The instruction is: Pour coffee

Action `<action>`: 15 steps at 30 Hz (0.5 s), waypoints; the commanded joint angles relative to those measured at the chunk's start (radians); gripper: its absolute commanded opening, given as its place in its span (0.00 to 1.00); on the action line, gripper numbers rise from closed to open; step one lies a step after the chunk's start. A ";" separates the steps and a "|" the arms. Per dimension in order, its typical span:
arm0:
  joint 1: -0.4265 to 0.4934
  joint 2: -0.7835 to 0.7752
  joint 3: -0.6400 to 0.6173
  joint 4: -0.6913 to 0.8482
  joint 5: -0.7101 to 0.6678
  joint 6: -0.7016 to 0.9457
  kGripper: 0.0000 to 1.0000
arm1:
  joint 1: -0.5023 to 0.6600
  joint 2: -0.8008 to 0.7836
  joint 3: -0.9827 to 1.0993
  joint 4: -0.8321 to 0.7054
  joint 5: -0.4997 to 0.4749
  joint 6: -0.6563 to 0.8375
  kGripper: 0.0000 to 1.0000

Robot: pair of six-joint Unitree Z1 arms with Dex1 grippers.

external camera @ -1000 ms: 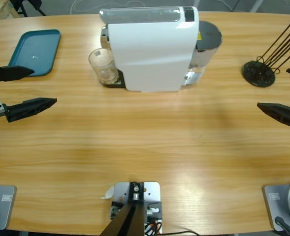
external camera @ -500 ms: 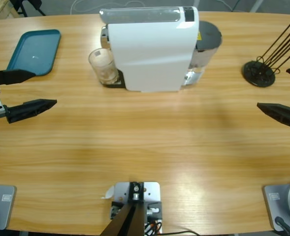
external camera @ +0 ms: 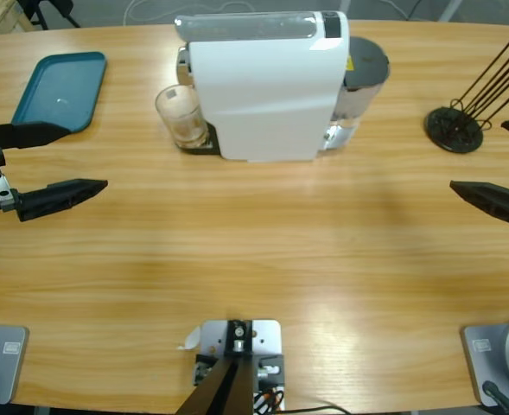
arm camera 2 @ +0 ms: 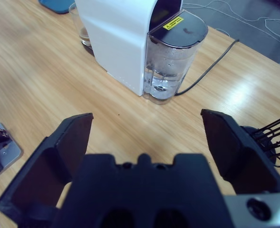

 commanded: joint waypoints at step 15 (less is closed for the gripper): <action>-0.007 0.059 0.036 -0.019 -0.008 0.005 0.99 | 0.001 0.037 0.038 -0.013 0.004 0.014 1.00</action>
